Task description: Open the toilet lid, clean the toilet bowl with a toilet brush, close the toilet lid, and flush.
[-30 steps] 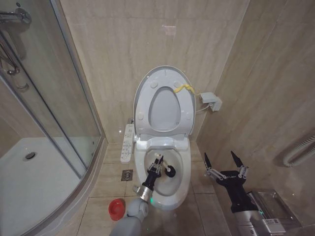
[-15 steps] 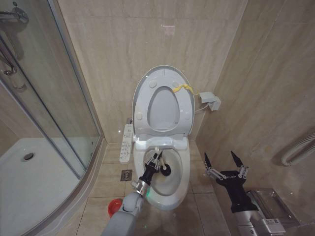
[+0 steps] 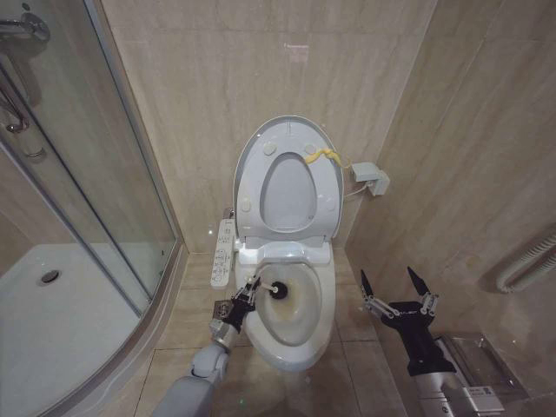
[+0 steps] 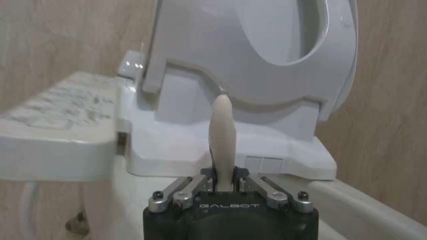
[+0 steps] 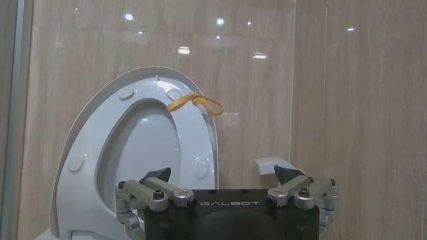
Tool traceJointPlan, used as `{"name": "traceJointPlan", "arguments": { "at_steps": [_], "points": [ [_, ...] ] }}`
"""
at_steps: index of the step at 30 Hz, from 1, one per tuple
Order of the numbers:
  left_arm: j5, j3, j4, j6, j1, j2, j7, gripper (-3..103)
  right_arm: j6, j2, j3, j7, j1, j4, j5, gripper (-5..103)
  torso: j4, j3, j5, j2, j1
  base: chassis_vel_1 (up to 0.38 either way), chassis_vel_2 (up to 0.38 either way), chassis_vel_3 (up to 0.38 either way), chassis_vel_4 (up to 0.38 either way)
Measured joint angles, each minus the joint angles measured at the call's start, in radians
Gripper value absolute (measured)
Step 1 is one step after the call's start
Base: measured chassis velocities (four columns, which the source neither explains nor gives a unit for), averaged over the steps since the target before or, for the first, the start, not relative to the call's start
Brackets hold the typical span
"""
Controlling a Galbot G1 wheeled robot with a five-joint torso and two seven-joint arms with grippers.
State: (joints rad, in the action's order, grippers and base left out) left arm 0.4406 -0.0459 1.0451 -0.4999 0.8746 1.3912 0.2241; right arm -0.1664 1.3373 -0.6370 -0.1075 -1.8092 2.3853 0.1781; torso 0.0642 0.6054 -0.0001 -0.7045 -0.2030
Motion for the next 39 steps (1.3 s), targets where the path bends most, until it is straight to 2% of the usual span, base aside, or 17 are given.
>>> {"name": "traceJointPlan", "arguments": {
  "at_steps": [2, 5, 8, 11, 13, 19, 22, 26, 30, 34, 39],
  "points": [
    [0.000, 0.011, -0.013, -0.001, -0.014, 0.009, 0.004, 16, 0.000, 0.000, 0.000, 0.000, 0.000, 0.000, 0.000, 100, -0.0002, 0.000, 0.0001, 0.000, 0.000, 0.000, 0.000, 0.000, 0.000],
    [0.048, 0.019, 0.012, -0.012, -0.025, 0.014, 0.033, 16, 0.000, 0.000, 0.000, 0.000, 0.000, 0.000, 0.000, 100, -0.0005, 0.000, 0.0003, 0.000, 0.000, 0.000, 0.000, 0.000, 0.000],
    [0.149, 0.034, 0.076, -0.014, -0.032, 0.018, 0.048, 16, 0.000, 0.000, 0.000, 0.000, 0.000, 0.000, 0.000, 100, 0.0000, 0.000, 0.0004, 0.000, 0.000, 0.000, 0.000, 0.000, 0.000],
    [0.150, 0.036, 0.058, -0.021, -0.035, 0.024, 0.058, 16, 0.000, 0.000, 0.000, 0.000, 0.000, 0.000, 0.000, 100, 0.0000, 0.000, 0.0003, 0.000, 0.000, 0.000, 0.000, 0.000, 0.000],
    [0.126, 0.029, -0.010, -0.039, -0.034, 0.040, 0.085, 16, 0.000, 0.000, 0.000, 0.000, 0.000, 0.000, 0.000, 100, -0.0003, 0.000, 0.0003, 0.000, 0.000, 0.000, 0.000, 0.000, 0.000],
    [0.077, 0.015, -0.074, -0.056, -0.027, 0.061, 0.102, 16, 0.000, 0.000, 0.000, 0.000, 0.000, 0.000, 0.000, 100, -0.0008, 0.000, 0.0003, 0.000, 0.000, 0.000, 0.000, 0.000, 0.000],
    [0.085, 0.016, -0.068, -0.056, -0.034, 0.060, 0.102, 16, 0.000, 0.000, 0.000, 0.000, 0.000, 0.000, 0.000, 100, -0.0006, 0.000, 0.0002, 0.000, 0.000, 0.000, 0.000, 0.000, 0.000],
    [0.178, 0.030, -0.003, -0.063, -0.079, 0.071, 0.100, 16, 0.000, 0.000, 0.000, 0.000, 0.000, 0.000, 0.000, 100, 0.0004, 0.000, -0.0001, 0.000, 0.000, 0.000, 0.000, 0.000, 0.000],
    [0.211, 0.036, 0.001, -0.071, -0.097, 0.085, 0.104, 16, 0.000, 0.000, 0.000, 0.000, 0.000, 0.000, 0.000, 100, 0.0002, 0.000, 0.0000, 0.000, 0.000, 0.000, 0.000, 0.000, 0.000],
    [0.221, 0.040, -0.068, -0.093, -0.107, 0.118, 0.146, 16, 0.000, 0.000, 0.000, 0.000, 0.000, 0.000, 0.000, 100, -0.0002, 0.000, 0.0001, 0.000, 0.000, 0.000, 0.000, 0.000, 0.000],
    [0.201, 0.030, -0.143, -0.116, -0.098, 0.126, 0.178, 16, 0.000, 0.000, 0.000, 0.000, 0.000, 0.000, 0.000, 100, -0.0006, 0.000, 0.0001, 0.000, 0.000, 0.000, 0.000, 0.000, 0.000]
  ]
}}
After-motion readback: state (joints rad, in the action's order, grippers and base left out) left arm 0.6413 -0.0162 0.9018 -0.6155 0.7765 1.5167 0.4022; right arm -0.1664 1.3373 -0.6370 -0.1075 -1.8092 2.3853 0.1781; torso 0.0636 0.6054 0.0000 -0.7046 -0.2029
